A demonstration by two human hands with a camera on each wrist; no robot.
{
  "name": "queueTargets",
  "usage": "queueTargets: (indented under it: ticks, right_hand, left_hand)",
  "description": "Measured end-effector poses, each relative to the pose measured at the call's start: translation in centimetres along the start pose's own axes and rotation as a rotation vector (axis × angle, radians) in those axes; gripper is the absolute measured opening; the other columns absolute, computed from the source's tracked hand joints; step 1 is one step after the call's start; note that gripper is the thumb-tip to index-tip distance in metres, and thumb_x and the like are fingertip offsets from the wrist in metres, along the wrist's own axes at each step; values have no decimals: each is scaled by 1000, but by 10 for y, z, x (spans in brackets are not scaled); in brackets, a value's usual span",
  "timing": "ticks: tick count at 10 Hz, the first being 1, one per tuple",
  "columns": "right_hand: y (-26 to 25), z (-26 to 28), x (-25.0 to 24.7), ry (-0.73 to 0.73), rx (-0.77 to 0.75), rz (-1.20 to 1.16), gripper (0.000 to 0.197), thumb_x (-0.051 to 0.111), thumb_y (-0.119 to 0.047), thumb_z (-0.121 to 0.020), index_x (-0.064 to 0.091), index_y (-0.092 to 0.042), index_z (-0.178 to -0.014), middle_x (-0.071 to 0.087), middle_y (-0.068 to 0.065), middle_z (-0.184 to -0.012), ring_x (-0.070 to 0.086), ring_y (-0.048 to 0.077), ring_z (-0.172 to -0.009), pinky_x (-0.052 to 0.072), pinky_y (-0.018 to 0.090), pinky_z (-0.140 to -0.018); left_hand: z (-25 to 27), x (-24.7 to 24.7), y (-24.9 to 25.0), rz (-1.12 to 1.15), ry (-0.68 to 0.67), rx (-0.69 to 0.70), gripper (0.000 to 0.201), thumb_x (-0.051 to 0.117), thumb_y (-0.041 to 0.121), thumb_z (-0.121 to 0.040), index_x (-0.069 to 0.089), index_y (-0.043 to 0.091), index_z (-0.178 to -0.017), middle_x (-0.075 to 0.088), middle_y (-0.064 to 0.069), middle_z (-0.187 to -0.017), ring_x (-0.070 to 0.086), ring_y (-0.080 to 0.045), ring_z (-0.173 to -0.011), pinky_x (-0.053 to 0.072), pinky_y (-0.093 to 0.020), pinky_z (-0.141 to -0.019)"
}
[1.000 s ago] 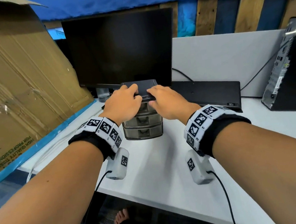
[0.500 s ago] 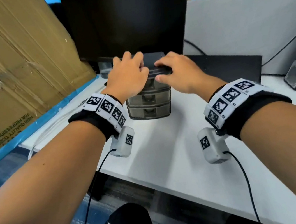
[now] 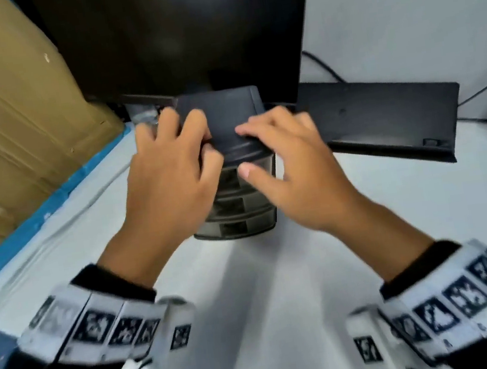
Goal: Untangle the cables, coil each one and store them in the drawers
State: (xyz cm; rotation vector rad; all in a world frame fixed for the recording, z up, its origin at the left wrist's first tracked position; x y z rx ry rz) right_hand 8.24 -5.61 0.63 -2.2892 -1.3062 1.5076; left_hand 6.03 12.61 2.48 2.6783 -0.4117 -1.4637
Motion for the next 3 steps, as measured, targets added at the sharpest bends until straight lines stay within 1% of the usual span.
queueTargets:
  ticks: [1, 2, 3]
  right_hand:
    - [-1, 4, 2, -12, 13, 12, 51, 60, -41, -96, 52, -26, -144, 44, -13, -144, 38, 13, -133, 47, 31, -100]
    - [-5, 1, -6, -62, 11, 54, 55, 53, -47, -98, 44, -32, -150, 35, -17, -154, 30, 8, -141, 40, 23, -105]
    - [-13, 6, -8, -75, 10, 89, 60, 50, -52, -93, 43, -37, -150, 32, -21, -157, 30, 3, -142, 45, 17, -98]
  left_hand:
    - [3, 0, 0, 48, -29, -26, 22, 35, 36, -98, 47, 23, -110, 48, -1, -110, 36, -25, -92, 42, -47, -75]
    - [-2, -5, -2, 62, -12, 51, 25, 38, 38, -98, 53, 23, -112, 50, 1, -111, 39, -26, -88, 47, -47, -72]
    - [0, -11, -6, 105, 0, 52, 26, 44, 43, -94, 58, 28, -110, 56, 4, -112, 44, -27, -83, 52, -42, -63]
Point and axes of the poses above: each hand's wrist, its own z-axis away from the middle knuckle, its own x-axis out of the palm, y = z × x, the point moved 2 cm from there along -z, towards the middle knuckle
